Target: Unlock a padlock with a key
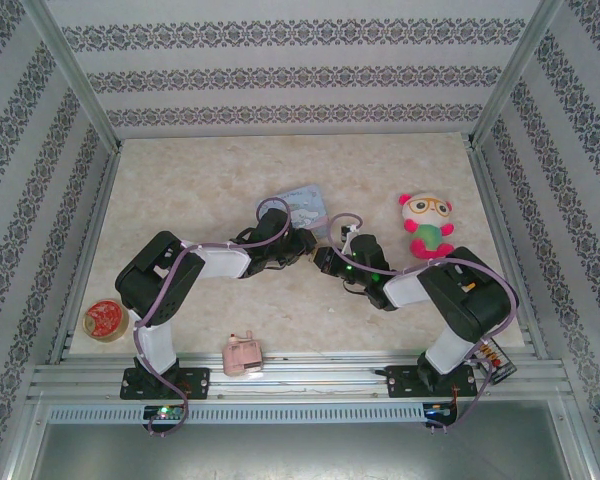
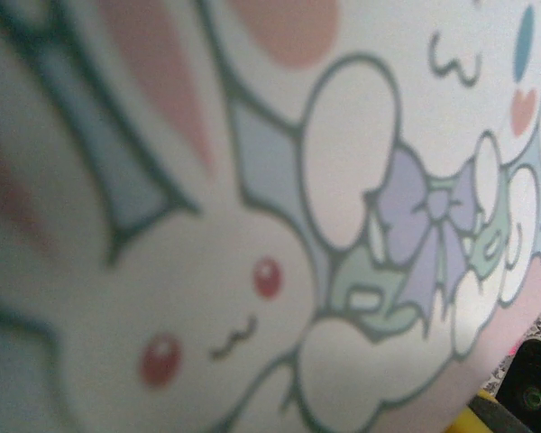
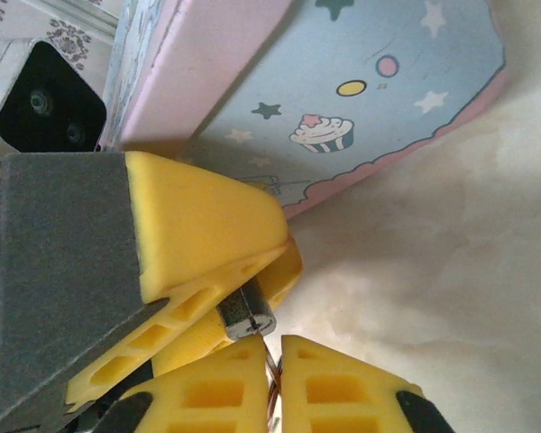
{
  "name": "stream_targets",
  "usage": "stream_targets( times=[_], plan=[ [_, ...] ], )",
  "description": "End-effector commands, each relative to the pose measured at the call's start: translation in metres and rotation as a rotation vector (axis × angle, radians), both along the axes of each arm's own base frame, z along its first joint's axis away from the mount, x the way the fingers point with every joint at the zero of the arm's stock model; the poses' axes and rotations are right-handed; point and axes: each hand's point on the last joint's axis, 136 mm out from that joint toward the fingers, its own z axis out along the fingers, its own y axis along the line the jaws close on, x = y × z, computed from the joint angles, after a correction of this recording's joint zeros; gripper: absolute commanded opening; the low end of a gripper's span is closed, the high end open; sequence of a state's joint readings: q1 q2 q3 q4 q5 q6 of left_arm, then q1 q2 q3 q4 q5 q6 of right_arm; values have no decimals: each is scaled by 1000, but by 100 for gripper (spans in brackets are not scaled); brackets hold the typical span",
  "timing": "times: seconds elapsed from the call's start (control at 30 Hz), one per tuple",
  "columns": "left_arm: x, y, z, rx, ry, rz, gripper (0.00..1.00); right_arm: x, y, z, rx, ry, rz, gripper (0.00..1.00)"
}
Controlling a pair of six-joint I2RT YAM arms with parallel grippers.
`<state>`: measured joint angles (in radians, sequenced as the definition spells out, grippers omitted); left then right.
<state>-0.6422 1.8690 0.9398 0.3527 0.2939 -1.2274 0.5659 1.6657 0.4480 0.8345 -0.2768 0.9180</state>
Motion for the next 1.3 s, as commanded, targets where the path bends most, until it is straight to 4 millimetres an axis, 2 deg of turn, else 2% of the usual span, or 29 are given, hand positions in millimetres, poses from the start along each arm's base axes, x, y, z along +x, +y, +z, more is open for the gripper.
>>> stream_targets(
  times=[0.0, 0.13, 0.3, 0.4, 0.5, 0.57, 0.67, 0.77, 0.9, 1.27],
  plan=[
    [-43, -7, -31, -18, 194, -63, 20, 5, 7, 6, 24, -33, -1, 3],
    [-41, -10, -24, -34, 160, -76, 36, 10, 8, 10, 57, -42, -7, 1],
    [-38, -8, -13, -26, 100, -87, 64, 17, 11, 12, 96, -48, -13, 0],
    [-36, -3, -5, -6, 47, -85, 71, 18, 11, 11, 110, -45, -20, 1],
    [-32, 5, 6, 18, -15, -63, 72, 18, 10, 10, 120, -38, -34, 2],
    [-31, 13, 10, 42, -45, -41, 78, 18, 8, 9, 126, -32, -45, 3],
    [-30, 25, 11, 66, -74, 4, 78, 19, 8, 9, 142, -24, -57, 3],
    [-24, 32, 11, 41, -112, 56, 73, 19, 9, 8, 160, -6, -63, 3],
    [-16, 29, 14, -30, -165, 73, 69, 21, 9, 7, 180, 3, -73, 3],
    [-1, 30, 6, -94, -203, 104, 55, 24, 11, 7, 242, 8, -82, 3]
  ],
)
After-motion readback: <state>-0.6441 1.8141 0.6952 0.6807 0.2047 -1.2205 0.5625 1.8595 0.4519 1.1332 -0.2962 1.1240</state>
